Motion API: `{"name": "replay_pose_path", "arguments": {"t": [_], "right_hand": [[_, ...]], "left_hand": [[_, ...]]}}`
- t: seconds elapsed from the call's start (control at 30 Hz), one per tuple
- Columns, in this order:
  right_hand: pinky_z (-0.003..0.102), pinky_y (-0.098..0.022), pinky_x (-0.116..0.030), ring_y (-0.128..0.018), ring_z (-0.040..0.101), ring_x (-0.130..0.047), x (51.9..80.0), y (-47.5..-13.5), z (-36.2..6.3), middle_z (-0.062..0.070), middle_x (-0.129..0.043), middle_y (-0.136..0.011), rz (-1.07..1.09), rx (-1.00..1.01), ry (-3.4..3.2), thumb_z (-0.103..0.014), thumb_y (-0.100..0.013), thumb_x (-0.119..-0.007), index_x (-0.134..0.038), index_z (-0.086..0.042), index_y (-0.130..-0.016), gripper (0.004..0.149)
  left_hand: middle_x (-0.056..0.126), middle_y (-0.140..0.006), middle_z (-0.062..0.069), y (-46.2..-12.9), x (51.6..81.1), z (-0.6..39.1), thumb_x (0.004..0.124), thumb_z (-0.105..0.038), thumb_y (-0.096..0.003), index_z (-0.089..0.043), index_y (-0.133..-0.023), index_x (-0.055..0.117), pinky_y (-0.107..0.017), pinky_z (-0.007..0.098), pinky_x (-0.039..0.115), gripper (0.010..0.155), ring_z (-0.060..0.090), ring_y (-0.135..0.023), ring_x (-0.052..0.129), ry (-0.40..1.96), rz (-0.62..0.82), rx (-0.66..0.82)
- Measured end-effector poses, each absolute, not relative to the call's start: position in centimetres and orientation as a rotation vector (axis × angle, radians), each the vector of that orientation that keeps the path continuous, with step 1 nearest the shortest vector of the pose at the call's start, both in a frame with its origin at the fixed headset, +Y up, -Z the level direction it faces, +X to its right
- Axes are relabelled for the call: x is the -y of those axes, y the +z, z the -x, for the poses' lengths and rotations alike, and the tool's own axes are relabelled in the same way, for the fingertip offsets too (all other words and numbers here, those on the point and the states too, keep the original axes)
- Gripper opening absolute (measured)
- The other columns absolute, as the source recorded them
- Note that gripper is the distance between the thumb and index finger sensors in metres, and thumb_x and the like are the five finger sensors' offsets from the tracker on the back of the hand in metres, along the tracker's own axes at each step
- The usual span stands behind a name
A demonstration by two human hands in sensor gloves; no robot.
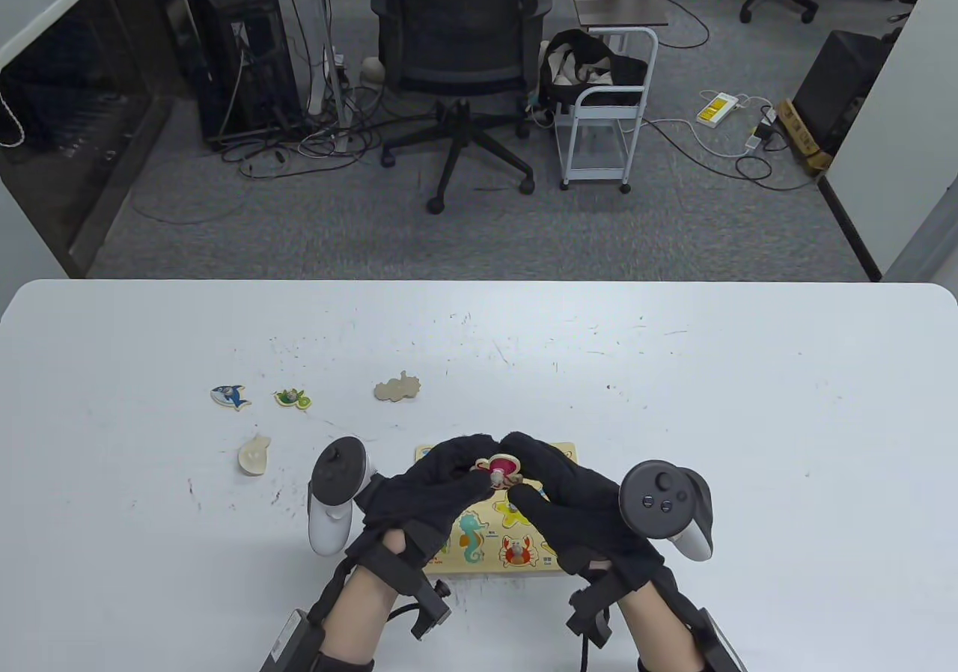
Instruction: Fit puzzle pieces into frame
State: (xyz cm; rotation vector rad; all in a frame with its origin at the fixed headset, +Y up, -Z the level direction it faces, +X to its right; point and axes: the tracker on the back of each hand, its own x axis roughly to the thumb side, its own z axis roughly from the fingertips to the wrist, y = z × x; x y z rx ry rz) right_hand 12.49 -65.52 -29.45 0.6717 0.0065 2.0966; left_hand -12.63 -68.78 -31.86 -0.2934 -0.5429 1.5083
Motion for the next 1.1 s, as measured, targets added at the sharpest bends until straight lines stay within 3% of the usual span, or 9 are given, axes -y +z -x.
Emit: {"name": "replay_pose_path", "arguments": {"t": [0.17, 0.4, 0.63, 0.9, 1.1], "right_hand": [[0.047, -0.065, -0.075, -0.083, 0.024, -0.094, 65.8, -29.6, -12.6, 0.0, -0.086, -0.096, -0.59, 0.039, 2.084, -0.041, -0.046, -0.085, -0.075, -0.032, -0.095, 0.05], [0.046, -0.062, -0.078, -0.078, 0.023, -0.097, 66.3, -30.0, -13.1, 0.0, -0.09, -0.092, -0.526, 0.018, 2.071, -0.039, -0.046, -0.085, -0.081, -0.033, -0.089, 0.043], [0.047, -0.06, -0.079, -0.071, 0.021, -0.101, 66.7, -30.7, -13.9, -0.002, -0.095, -0.085, -0.453, -0.044, 2.065, -0.039, -0.047, -0.083, -0.08, -0.03, -0.089, 0.043], [0.045, -0.056, -0.081, -0.063, 0.019, -0.104, 68.0, -31.7, -14.0, -0.001, -0.099, -0.078, -0.353, -0.162, 2.143, -0.04, -0.047, -0.083, -0.081, -0.025, -0.09, 0.045], [0.044, -0.055, -0.082, -0.062, 0.018, -0.104, 68.2, -31.9, -13.6, -0.002, -0.099, -0.077, -0.393, -0.252, 2.135, -0.041, -0.048, -0.083, -0.08, -0.025, -0.091, 0.046]], "left_hand": [[0.086, -0.099, -0.014, -31.7, 68.9, 12.3, 0.082, -0.045, -0.0538, -0.041, -0.1, 0.066, -0.073, 0.037, 0.076, 0.049, 0.01, -0.091, 0.091, 1.481, 0.287, 0.531], [0.086, -0.099, -0.012, -30.8, 67.9, 12.0, 0.081, -0.047, -0.053, -0.04, -0.1, 0.067, -0.074, 0.04, 0.075, 0.05, 0.013, -0.091, 0.091, 1.192, 0.086, 0.47], [0.076, -0.111, -0.001, -29.5, 66.1, 11.9, 0.08, -0.052, -0.0506, -0.029, -0.112, 0.054, -0.076, 0.048, 0.069, 0.071, 0.024, -0.1, 0.082, 0.742, -0.215, 0.426], [0.086, -0.102, -0.007, -26.2, 64.0, 9.6, 0.082, -0.053, -0.0486, -0.035, -0.104, 0.067, -0.07, 0.041, 0.078, 0.06, 0.017, -0.091, 0.091, 0.223, -0.534, 0.411], [0.093, -0.093, -0.011, -24.9, 64.2, 7.5, 0.083, -0.053, -0.0474, -0.039, -0.097, 0.074, -0.066, 0.037, 0.083, 0.053, 0.012, -0.082, 0.097, 0.011, -0.602, 0.432]]}}
